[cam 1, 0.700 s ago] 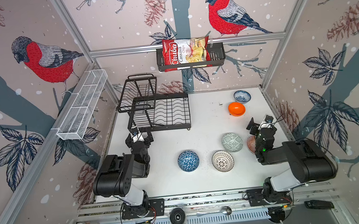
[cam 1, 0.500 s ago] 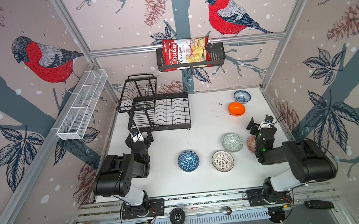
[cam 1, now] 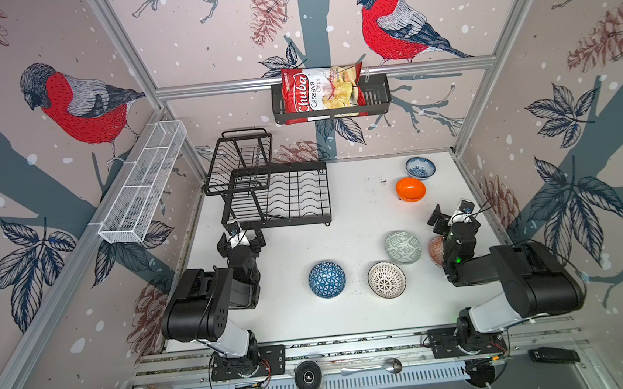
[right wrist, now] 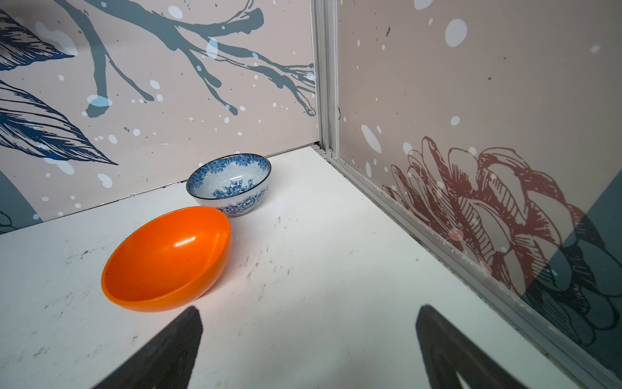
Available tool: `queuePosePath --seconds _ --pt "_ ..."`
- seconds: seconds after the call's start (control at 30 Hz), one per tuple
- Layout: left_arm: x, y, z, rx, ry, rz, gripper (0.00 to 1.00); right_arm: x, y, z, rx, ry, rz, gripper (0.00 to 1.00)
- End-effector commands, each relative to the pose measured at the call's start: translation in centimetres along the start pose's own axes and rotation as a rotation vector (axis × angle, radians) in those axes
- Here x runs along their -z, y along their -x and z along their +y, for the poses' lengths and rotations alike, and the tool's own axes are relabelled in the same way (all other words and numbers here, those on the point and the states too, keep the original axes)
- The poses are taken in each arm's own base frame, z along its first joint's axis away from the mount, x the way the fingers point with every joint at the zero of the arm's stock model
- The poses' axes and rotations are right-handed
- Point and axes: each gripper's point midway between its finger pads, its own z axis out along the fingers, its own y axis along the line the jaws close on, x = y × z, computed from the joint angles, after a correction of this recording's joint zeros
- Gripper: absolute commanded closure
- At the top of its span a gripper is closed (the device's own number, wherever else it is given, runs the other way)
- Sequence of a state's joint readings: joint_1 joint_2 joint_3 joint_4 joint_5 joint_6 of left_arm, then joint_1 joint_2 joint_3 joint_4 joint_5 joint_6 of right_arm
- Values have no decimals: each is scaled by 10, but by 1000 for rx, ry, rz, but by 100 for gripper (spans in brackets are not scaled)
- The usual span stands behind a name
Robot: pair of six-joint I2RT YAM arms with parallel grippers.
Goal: Load bowls into a dish rack
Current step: Move the bowl to the middle-right of the table.
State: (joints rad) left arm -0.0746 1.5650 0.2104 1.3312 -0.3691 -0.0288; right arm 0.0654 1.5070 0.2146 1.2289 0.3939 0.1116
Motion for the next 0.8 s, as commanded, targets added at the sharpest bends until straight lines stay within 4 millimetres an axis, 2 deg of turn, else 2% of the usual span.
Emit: queuePosePath --seconds 0.0,0.4,0.47,0.77 --pt "0 8 5 24 24 -32 1 0 4 0 -15 -5 -14 0" --pt "1 8 4 23 22 -32 1 0 5 0 -15 -5 -18 0" --pt "1 11 7 21 56 -41 3 1 8 -6 -26 -48 -29 0" --pt "7 15 -1 -15 66 -56 3 5 10 -4 -15 -48 -39 0"
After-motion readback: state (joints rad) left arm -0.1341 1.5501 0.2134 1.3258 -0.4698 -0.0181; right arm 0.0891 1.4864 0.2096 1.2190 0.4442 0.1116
